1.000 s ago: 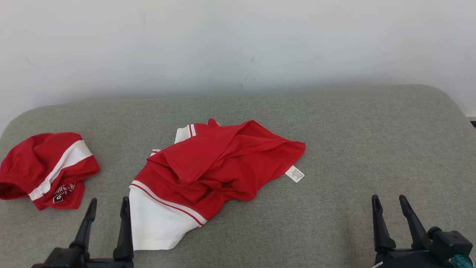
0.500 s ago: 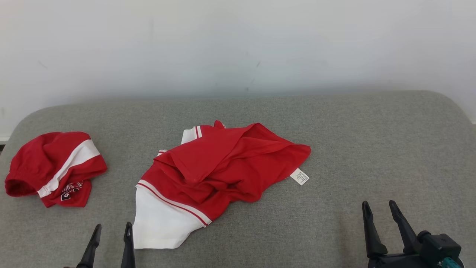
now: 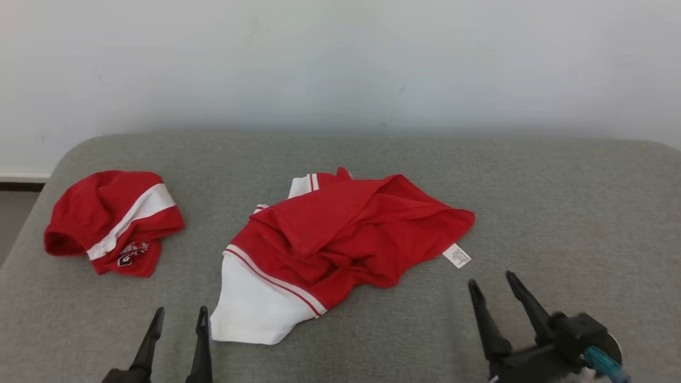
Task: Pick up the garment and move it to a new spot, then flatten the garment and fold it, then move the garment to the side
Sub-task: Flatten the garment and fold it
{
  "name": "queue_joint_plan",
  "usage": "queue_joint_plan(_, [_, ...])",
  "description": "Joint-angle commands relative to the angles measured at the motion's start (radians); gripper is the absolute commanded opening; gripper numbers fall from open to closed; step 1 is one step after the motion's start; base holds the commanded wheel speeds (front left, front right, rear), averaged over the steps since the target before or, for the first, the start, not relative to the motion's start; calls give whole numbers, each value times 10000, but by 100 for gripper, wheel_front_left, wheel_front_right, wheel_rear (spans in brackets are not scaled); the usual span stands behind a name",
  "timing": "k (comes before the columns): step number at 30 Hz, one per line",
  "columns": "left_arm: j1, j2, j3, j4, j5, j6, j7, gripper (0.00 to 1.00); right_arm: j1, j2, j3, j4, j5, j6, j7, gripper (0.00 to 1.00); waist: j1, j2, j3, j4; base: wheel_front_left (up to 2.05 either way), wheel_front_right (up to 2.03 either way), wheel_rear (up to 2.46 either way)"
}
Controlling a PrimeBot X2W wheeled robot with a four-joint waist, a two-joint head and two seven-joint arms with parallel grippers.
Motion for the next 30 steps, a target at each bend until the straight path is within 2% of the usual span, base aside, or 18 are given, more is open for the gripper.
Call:
queue_joint_plan(1, [-94,-22,-12,-14,60,-47,-33,100,-245,-98,157,66,5,-22,-6,100,0,0,146,447,0,0,0])
queue_joint_plan(7, [-304,-156,-336,7,35,-49,-33,100,-1861,-430,1738,1003,153,-23,-9,100,0,0,551,1410,0,0,0])
queue_joint_plan(16, [-727,-245,-835,153,-210,-63,-33,100,-4265,-566,3729,3301,671,-23,-7,100,0,0,1092,2641,0,0,0])
queue_joint_plan(23, [-911,-269,-1083,244,-407,-63,-33,100,-5546,-404,4847,4895,1190,-23,-7,100,0,0,1336,3250,0,0,0])
queue_joint_plan(30, [-875,-272,-1154,226,-496,-64,-33,100,-6147,-287,5575,6314,1494,-23,2,100,0,0,1394,3506,0,0,0])
